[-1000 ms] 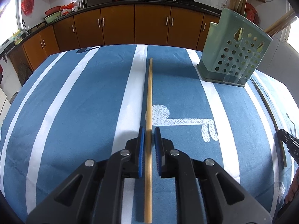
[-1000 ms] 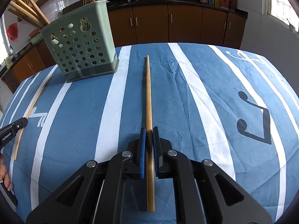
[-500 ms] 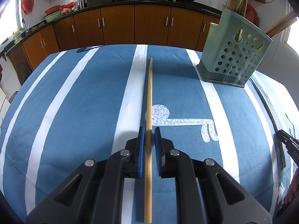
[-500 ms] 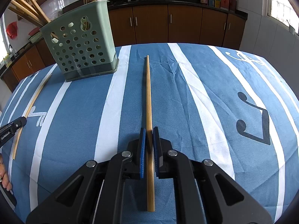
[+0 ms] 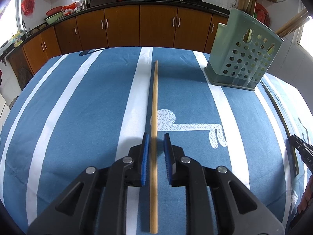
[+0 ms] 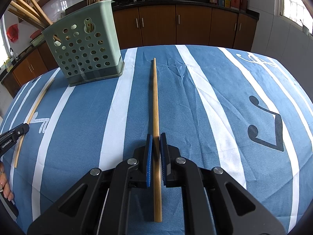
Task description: Organize utensils
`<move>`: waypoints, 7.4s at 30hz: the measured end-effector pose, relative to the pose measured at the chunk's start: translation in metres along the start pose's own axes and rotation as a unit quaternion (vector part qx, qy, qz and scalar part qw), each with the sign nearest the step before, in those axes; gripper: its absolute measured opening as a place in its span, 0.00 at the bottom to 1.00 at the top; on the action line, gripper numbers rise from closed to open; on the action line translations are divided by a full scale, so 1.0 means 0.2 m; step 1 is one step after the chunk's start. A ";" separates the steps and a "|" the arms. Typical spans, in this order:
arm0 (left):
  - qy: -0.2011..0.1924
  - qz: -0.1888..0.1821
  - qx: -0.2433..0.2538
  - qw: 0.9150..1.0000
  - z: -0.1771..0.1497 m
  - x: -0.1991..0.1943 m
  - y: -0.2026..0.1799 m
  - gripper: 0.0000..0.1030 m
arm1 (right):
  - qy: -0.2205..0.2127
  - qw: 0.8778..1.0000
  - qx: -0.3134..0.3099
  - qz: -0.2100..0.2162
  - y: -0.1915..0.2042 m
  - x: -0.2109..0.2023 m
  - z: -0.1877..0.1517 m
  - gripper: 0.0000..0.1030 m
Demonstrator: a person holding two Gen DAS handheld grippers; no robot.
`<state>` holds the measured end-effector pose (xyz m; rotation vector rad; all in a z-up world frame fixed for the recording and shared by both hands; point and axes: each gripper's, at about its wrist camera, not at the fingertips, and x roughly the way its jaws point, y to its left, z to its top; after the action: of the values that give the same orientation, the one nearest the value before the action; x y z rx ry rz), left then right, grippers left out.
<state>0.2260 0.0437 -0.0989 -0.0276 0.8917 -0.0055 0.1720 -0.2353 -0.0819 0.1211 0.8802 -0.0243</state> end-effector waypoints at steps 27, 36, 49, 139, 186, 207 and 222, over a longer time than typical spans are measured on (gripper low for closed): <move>-0.089 -0.024 0.032 0.995 0.07 -0.49 0.00 0.07 | -0.128 0.991 0.027 0.025 -0.15 -0.43 0.12 0.08; -0.154 -0.054 0.003 0.987 0.20 -0.70 0.00 0.07 | -0.180 0.982 0.044 0.047 -0.17 -0.58 0.21 0.07; -0.199 -0.103 0.026 0.974 0.35 -0.93 -0.10 0.07 | -0.222 0.968 0.048 0.104 -0.13 -0.77 0.38 0.07; -0.259 -0.029 0.009 0.965 -0.40 -1.09 -0.03 0.96 | -0.262 0.963 -0.056 0.038 0.15 -0.91 -0.28 0.98; -0.242 -0.030 0.014 0.970 -0.53 -1.06 -0.06 0.96 | -0.241 0.969 -0.029 0.047 0.07 -0.89 -0.37 0.98; -0.241 -0.030 0.014 0.970 -0.53 -1.05 -0.08 0.96 | -0.241 0.969 -0.029 0.047 0.07 -0.89 -0.37 0.98; -0.241 -0.032 0.014 0.970 -0.53 -1.05 -0.08 0.96 | -0.240 0.969 -0.029 0.047 0.07 -0.89 -0.37 0.98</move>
<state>0.0121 0.0285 -0.0019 -0.0297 0.4041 -0.0686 0.0028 -0.2174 0.0104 0.0973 0.3894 0.0589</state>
